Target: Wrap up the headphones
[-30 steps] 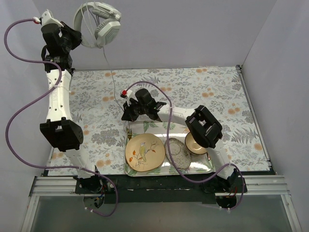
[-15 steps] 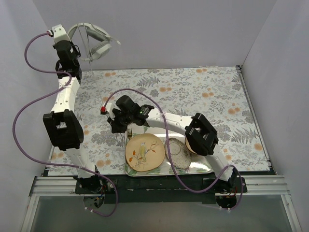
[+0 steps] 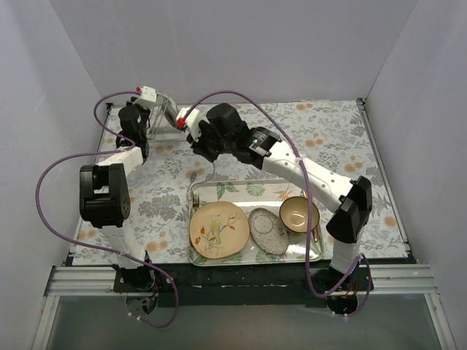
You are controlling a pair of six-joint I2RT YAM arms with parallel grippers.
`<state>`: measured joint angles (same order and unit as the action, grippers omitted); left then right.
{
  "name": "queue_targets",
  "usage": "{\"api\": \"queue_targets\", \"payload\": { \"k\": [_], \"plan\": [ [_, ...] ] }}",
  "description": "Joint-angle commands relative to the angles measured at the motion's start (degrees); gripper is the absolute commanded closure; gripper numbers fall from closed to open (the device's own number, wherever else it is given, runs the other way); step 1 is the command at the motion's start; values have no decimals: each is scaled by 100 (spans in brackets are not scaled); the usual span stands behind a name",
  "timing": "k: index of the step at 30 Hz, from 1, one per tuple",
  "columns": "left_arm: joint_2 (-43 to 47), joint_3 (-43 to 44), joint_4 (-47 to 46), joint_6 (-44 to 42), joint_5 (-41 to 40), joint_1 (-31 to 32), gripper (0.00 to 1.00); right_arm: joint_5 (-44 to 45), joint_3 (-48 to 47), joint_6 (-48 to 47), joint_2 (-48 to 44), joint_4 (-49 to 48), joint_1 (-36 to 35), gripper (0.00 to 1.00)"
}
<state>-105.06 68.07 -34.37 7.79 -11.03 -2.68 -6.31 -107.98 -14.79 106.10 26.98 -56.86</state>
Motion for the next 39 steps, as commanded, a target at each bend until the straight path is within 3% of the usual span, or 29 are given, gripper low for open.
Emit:
{"api": "queue_targets", "payload": {
  "k": [1, 7, 15, 20, 29, 39],
  "plan": [
    [968, -575, -993, -1192, 917, 189, 100, 804, -442, -252, -389, 220, 464, 99],
    [1584, -1059, 210, -1429, 1884, 566, 100, 1491, -575, -560, -442, 115, 1282, 99],
    [1963, -1016, 1028, -1483, 1674, 918, 100, 1422, -566, -815, -319, -149, 2319, 99],
    [2077, -673, 1836, -1333, 2042, 927, 100, 1237, -601, -938, -231, -334, 2565, 99],
    [2235, 451, 4559, -552, 3080, 1032, 100, 666, -1128, -649, 217, -395, 3277, 99],
    [2288, 1971, 6512, 336, 4652, 1024, 100, -440, -417, -227, 77, -1159, 3682, 99]
  ]
}}
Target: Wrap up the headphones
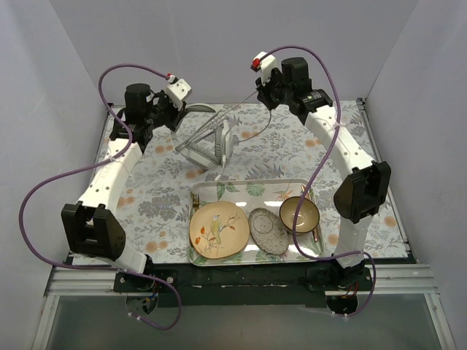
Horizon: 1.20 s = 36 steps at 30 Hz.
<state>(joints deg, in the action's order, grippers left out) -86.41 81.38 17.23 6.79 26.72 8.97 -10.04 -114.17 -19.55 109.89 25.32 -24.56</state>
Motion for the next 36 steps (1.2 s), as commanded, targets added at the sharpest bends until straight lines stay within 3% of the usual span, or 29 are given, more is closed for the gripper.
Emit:
{"api": "queue_targets", "payload": {
  "k": [1, 6, 11, 14, 21, 31, 36],
  "plan": [
    [423, 790, 1483, 533, 1192, -133, 100, -190, 298, 311, -327, -1064, 460, 99],
    [371, 1774, 2021, 1523, 1986, -124, 100, -1384, 974, 592, -442, -1590, 478, 92],
    [274, 2539, 1766, 3028, 1986, -98, 100, -2695, 1844, 1793, -538, -3425, 355, 81],
    [213, 2961, 1652, 3802, 1977, -97, 100, -2670, 2398, 2374, -539, -4592, 128, 71],
    [28, 3568, 1423, 4576, 1460, -97, 100, -2178, 2619, 3183, -143, -5897, -400, 57],
    [-402, 4921, 1309, 5403, 923, -89, 100, -1501, 2241, 3590, 691, -6145, -866, 52],
    [-491, 5379, 1300, 5438, 581, -97, 100, -1255, 2618, 3625, 745, -6267, -972, 51]
  ]
}}
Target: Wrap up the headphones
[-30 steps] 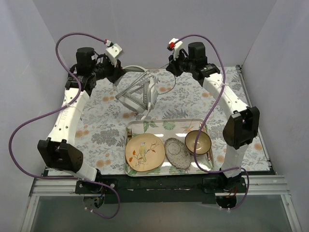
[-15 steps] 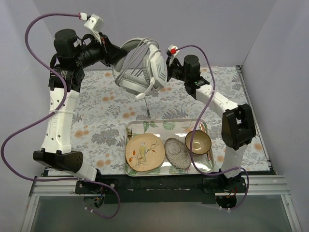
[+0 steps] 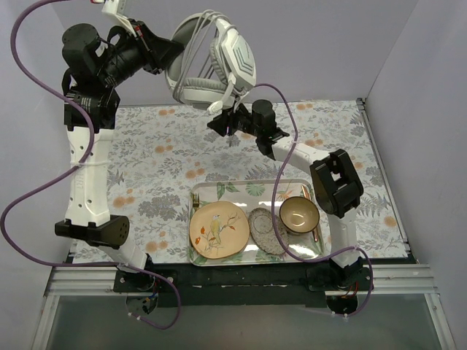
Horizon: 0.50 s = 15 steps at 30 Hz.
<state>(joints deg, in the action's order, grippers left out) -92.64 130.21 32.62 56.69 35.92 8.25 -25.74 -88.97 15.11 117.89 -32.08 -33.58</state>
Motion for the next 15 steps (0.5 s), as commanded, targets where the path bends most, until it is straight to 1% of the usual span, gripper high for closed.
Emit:
{"api": "queue_targets", "payload": {
  "k": [1, 4, 7, 11, 15],
  "plan": [
    [124, 575, -247, 449, -366, -17, 100, 324, 308, 167, -64, -571, -69, 51],
    [80, 698, -256, 475, -437, -17, 100, 350, 616, 220, -47, -721, -69, 52],
    [27, 751, -291, 536, -472, -17, 100, 280, 688, 290, 32, -783, -69, 55],
    [-17, 742, -335, 537, -630, -25, 100, 288, 846, 325, 77, -870, -96, 56],
    [-17, 716, -344, 528, -665, -25, 100, 236, 951, 396, 50, -1011, -105, 58]
  ]
}}
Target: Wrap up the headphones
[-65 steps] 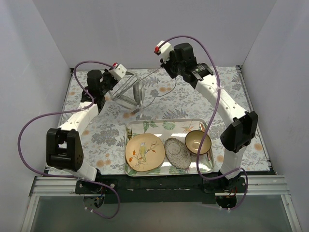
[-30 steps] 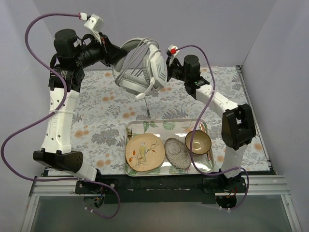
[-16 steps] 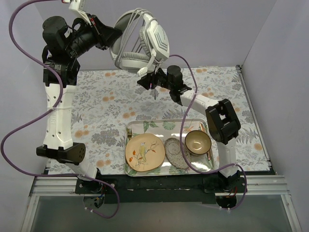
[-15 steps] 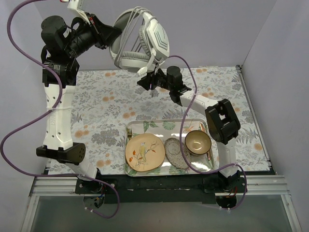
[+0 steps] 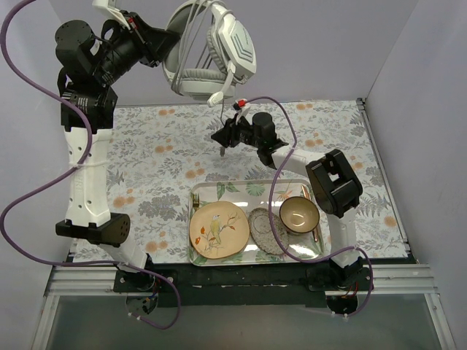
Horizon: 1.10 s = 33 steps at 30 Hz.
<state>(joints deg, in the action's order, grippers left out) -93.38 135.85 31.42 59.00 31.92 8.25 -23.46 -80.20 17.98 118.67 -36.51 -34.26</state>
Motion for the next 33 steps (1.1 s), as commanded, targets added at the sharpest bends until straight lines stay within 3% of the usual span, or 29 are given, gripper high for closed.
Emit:
{"api": "queue_targets", "payload": {
  "k": [1, 3, 7, 13, 21, 23, 26, 30, 33],
  "plan": [
    [57, 152, -233, 287, -265, -25, 100, -61, 101, 127, -63, -646, -37, 58],
    [57, 152, -224, 270, -336, -25, 100, -80, 285, 136, -142, -690, -63, 58],
    [40, 205, -215, 313, -388, -34, 100, 70, 479, 136, -248, -664, -81, 71],
    [-31, 450, -206, 533, -441, -87, 100, 26, 532, 224, -3, -620, -142, 66],
    [-31, 477, -215, 507, -494, -113, 100, 17, 479, 268, 95, -638, -169, 68],
    [-48, 477, -206, 516, -529, -122, 100, 26, 523, 268, 86, -655, -177, 73],
    [-75, 434, -224, 682, -582, -192, 100, 44, 532, 311, 86, -612, -195, 92],
    [-189, 267, -355, 1349, -644, -587, 100, -26, 200, 242, 243, -173, -361, 99],
    [-347, 4, -584, 2079, -643, -1140, 100, -141, -458, -109, 559, 809, -713, 99]
  ]
}}
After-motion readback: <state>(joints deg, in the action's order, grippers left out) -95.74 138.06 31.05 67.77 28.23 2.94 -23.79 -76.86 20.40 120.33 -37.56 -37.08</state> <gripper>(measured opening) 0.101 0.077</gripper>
